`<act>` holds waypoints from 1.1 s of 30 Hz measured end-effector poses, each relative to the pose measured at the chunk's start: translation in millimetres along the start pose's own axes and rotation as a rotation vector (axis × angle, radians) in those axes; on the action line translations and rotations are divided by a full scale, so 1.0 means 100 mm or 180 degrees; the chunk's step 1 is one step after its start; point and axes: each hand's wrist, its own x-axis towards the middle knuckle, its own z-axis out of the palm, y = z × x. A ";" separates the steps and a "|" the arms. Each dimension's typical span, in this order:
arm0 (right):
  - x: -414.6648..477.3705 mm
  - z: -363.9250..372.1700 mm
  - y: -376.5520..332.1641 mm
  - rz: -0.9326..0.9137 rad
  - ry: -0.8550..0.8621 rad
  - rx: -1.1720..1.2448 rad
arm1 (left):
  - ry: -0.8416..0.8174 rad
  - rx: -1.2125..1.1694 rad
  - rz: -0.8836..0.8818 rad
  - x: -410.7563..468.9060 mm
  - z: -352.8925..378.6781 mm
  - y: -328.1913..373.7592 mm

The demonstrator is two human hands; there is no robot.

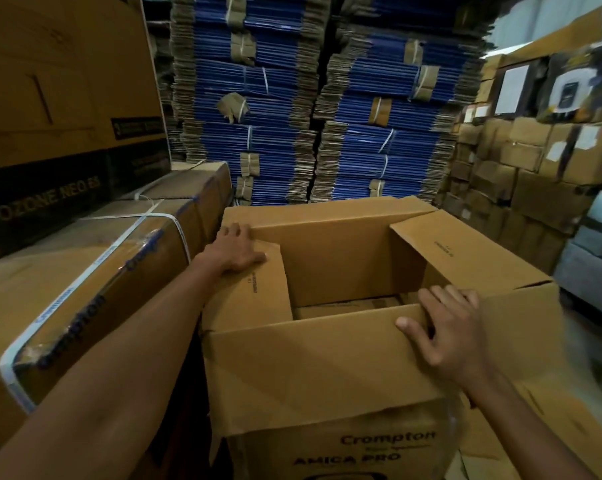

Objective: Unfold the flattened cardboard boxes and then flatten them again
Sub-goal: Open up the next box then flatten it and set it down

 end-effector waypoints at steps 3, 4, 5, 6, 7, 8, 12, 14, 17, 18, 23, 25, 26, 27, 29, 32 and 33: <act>0.18 -0.01 -0.02 0.0224 -0.0391 0.0123 | -0.0064 0.0031 -0.0026 -0.13 0.08 -0.05; 0.26 -0.05 -0.04 0.0381 -0.0625 0.0154 | -0.0035 0.0001 -0.0021 -0.18 0.12 -0.07; 0.34 -0.10 -0.08 0.0577 -0.0931 0.0148 | 0.0029 -0.0026 -0.0013 -0.23 0.15 -0.08; 0.44 -0.15 -0.11 0.0788 -0.1274 0.0098 | 0.0108 -0.0034 0.0000 -0.26 0.18 -0.10; 0.53 -0.20 -0.14 0.0980 -0.1598 -0.0003 | 0.0191 -0.0032 0.0016 -0.29 0.20 -0.11; 0.63 -0.24 -0.16 0.1141 -0.1898 -0.0112 | 0.0248 -0.0040 0.0018 -0.32 0.21 -0.10; 0.97 -0.29 -0.13 0.1584 -0.2839 -0.0209 | 0.0229 0.0064 -0.0061 -0.36 0.19 -0.05; 1.04 -0.28 -0.12 0.1759 -0.2949 -0.0152 | 0.0251 0.0124 -0.0091 -0.35 0.20 -0.05; 1.07 -0.27 -0.15 0.1583 -0.2565 -0.1008 | 0.0271 0.0162 -0.0101 -0.35 0.22 -0.08; 1.08 -0.29 -0.11 0.1493 -0.2317 -0.1350 | 0.0276 0.0175 -0.0112 -0.36 0.23 -0.10; 1.07 -0.46 0.51 0.1784 -0.1767 -0.1718 | 0.0293 0.0232 -0.0072 -0.33 0.28 -0.18; 0.97 -0.46 0.77 0.2043 -0.1878 -0.1837 | 0.0309 0.0191 -0.0115 -0.33 0.29 -0.14; 0.91 -0.45 0.86 0.2159 -0.1950 -0.1785 | 0.0303 0.0232 -0.0135 -0.33 0.29 -0.12; 0.86 -0.43 0.94 0.2285 -0.2011 -0.1652 | 0.0284 0.0308 -0.0151 -0.33 0.29 -0.10; 0.82 -0.42 1.03 0.2582 -0.2054 -0.1141 | 0.0237 0.0426 -0.0167 -0.34 0.29 -0.08; 0.81 -0.43 1.03 0.2744 -0.1998 -0.0815 | 0.0220 0.0460 -0.0164 -0.35 0.29 -0.06; 0.81 -0.44 0.99 0.2583 -0.1986 -0.0973 | 0.0220 0.0508 -0.0160 -0.38 0.28 -0.05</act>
